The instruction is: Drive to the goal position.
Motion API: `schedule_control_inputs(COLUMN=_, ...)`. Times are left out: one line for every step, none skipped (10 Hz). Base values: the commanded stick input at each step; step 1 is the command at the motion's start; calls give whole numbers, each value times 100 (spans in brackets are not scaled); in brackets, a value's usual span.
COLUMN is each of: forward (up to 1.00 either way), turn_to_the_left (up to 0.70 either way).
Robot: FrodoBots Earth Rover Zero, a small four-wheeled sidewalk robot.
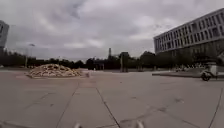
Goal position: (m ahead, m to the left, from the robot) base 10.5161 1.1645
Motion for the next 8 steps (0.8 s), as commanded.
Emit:
schedule_control_inputs(forward=45, turn_to_the_left=0)
schedule_control_inputs(forward=45, turn_to_the_left=0)
schedule_control_inputs(forward=45, turn_to_the_left=0)
schedule_control_inputs(forward=45, turn_to_the_left=0)
schedule_control_inputs(forward=45, turn_to_the_left=0)
schedule_control_inputs(forward=45, turn_to_the_left=0)
schedule_control_inputs(forward=45, turn_to_the_left=0)
schedule_control_inputs(forward=45, turn_to_the_left=0)
